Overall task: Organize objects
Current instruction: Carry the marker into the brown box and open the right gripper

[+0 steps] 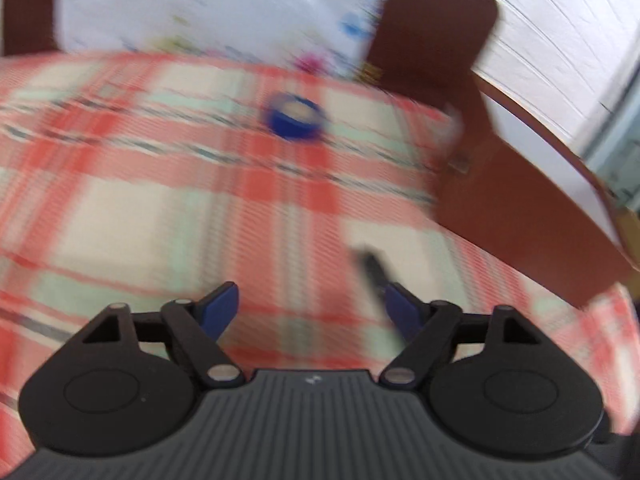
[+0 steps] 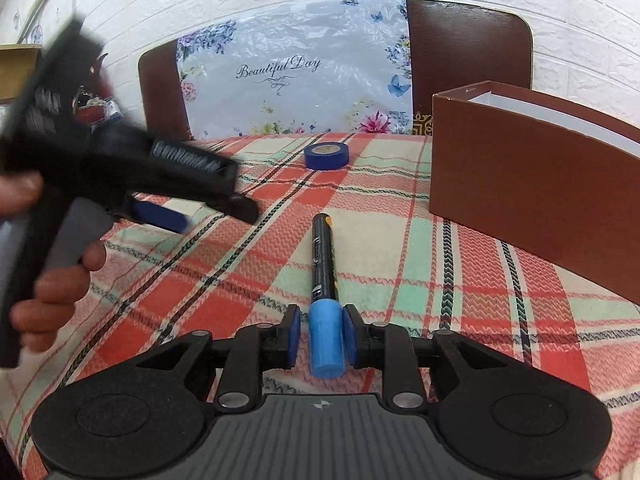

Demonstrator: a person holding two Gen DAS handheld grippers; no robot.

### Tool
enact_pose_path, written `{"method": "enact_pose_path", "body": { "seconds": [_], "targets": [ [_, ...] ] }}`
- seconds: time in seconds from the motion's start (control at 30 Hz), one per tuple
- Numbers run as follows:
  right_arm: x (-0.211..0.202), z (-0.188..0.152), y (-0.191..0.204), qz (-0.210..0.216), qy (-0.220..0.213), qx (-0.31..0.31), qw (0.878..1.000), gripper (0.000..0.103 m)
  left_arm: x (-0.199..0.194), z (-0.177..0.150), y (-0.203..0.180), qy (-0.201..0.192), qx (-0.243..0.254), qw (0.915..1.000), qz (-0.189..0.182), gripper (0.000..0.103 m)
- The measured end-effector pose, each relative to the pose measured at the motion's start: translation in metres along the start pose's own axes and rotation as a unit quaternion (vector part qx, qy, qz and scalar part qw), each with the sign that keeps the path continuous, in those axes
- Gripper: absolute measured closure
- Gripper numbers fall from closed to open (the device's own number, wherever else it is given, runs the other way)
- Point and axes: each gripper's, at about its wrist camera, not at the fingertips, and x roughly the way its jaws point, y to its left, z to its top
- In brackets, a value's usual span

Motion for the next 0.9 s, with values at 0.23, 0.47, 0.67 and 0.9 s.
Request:
{"method": "enact_pose_path", "body": {
  "seconds": [0.23,0.47,0.67,0.9],
  "targets": [
    [-0.014,-0.009,-0.005,0.008,0.003,0.005,1.0,0.086,0.022,-0.022,-0.056,0.017,0.083,0.9961,0.027,0.055],
    [-0.043,-0.025,-0.024,-0.003,-0.001,0.019,1.0,0.086,0.029,-0.033,-0.102,0.031,0.141,0.9895,-0.002,0.072],
    [-0.067,-0.038,-0.05,-0.029,-0.01,0.05,0.998,0.082,0.034,-0.042,-0.143,0.042,0.17,0.983,-0.054,0.077],
    [-0.093,-0.027,-0.069,-0.051,-0.063,0.055,0.995,0.08,-0.011,-0.011,-0.188,-0.025,0.207,0.9723,-0.107,0.082]
  ]
}}
